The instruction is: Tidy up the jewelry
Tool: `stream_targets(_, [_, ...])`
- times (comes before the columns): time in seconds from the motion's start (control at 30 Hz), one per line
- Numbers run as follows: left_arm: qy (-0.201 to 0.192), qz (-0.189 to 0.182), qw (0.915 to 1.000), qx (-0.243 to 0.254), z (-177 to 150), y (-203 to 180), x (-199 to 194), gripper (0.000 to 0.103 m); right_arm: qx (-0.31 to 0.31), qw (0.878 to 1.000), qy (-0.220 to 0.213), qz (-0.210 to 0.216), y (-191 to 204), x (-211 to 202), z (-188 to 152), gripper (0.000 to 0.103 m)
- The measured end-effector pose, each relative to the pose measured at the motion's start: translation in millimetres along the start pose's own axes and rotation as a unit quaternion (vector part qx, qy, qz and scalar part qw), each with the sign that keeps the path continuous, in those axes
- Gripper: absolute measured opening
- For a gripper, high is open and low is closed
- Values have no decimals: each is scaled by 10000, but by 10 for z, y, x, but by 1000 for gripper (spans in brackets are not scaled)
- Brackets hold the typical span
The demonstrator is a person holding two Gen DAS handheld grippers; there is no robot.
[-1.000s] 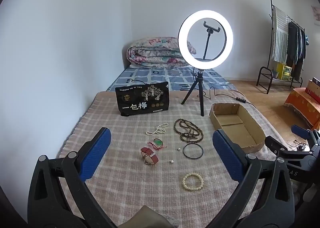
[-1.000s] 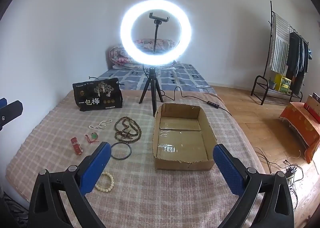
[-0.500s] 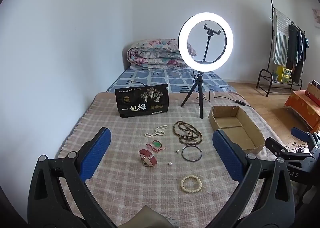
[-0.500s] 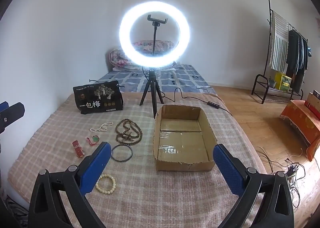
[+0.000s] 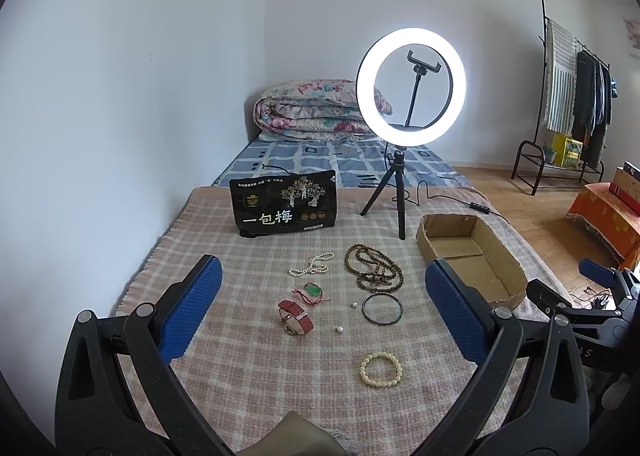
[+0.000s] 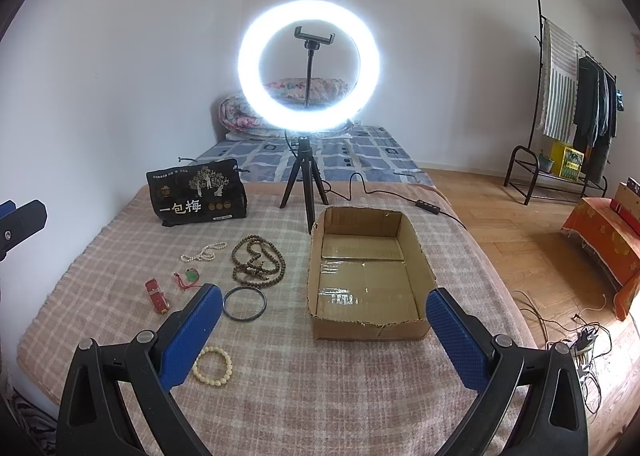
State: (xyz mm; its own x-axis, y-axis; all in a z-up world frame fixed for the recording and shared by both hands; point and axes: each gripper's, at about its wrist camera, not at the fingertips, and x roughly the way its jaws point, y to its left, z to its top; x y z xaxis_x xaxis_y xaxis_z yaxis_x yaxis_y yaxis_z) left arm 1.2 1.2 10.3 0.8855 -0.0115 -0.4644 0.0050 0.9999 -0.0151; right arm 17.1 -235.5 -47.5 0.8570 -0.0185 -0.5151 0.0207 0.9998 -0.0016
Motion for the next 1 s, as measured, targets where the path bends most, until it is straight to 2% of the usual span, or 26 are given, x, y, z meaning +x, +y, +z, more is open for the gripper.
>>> stream_targets(1.0, [-26, -4, 10000, -26, -18, 14, -6, 103, 0, 9999, 97, 64, 22, 42, -1, 103])
